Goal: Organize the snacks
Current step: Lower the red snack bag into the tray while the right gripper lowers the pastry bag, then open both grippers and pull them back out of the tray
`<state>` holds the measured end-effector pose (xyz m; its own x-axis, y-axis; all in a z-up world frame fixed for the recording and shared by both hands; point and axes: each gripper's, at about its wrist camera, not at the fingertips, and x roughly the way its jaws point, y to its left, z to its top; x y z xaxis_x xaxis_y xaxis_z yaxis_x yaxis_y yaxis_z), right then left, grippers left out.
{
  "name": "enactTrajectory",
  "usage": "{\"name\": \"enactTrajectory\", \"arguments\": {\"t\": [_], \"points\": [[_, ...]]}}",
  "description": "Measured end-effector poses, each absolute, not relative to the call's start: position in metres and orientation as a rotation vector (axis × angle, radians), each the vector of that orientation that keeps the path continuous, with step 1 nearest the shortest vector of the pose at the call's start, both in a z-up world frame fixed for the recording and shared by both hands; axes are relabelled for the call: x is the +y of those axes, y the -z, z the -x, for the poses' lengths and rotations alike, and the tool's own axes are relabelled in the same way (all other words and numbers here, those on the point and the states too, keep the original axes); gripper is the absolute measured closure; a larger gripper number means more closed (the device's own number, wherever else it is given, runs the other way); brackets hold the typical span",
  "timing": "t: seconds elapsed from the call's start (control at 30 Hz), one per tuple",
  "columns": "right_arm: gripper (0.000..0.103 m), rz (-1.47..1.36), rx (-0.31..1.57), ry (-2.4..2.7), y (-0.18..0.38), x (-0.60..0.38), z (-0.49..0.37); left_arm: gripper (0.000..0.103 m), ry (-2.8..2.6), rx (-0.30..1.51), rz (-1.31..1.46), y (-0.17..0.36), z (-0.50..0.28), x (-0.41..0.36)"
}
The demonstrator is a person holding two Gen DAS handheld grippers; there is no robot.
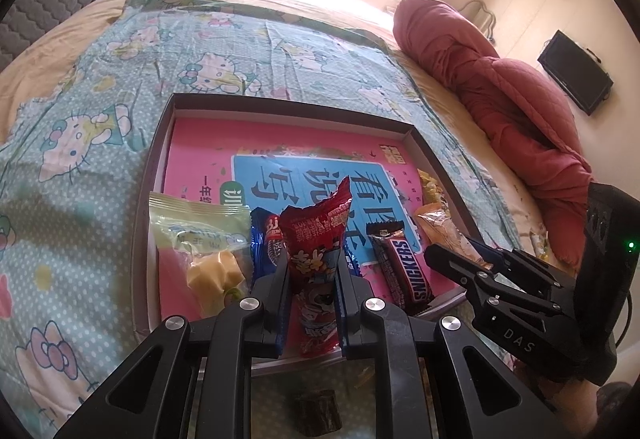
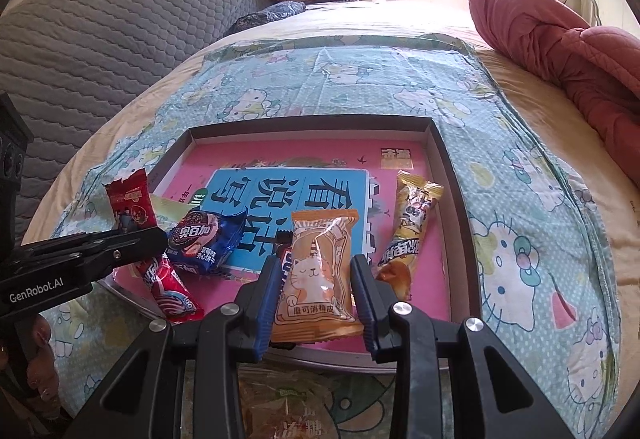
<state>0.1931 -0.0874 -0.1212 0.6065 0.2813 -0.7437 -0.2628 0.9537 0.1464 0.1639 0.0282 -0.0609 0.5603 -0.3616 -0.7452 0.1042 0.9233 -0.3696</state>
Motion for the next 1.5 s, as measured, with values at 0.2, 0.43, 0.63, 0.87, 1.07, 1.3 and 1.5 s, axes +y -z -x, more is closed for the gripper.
{"name": "enactTrajectory", "arguments": {"t": [0.2, 0.43, 0.63, 0.87, 1.07, 1.3, 1.5], "points": [[0.067, -0.002, 0.863, -0.294, 0.125, -0.087, -0.195, 0.085, 0.281, 0.940, 0.302, 0.061, -0.164, 0.029], [0.067, -0.005, 0.867, -0.283, 0.127, -0.090, -0.196, 0.083, 0.282, 0.943, 0.304, 0.061, -0.164, 0.028], [0.066, -0.002, 0.864, -0.251, 0.126, -0.095, -0.195, 0.080, 0.283, 0.945, 0.310, 0.060, -0.164, 0.030], [0.065, -0.017, 0.858, -0.249, 0.122, -0.100, -0.194, 0.069, 0.289, 0.933, 0.307, 0.056, -0.162, 0.030], [0.061, -0.031, 0.848, -0.256, 0.116, -0.103, -0.190, 0.059, 0.290, 0.925, 0.313, 0.053, -0.161, 0.032], [0.058, -0.050, 0.828, -0.256, 0.108, -0.107, -0.186, 0.052, 0.278, 0.903, 0.316, 0.043, -0.157, 0.038], [0.055, -0.068, 0.807, -0.264, 0.100, -0.111, -0.182, 0.046, 0.268, 0.887, 0.312, 0.034, -0.151, 0.040]]}}
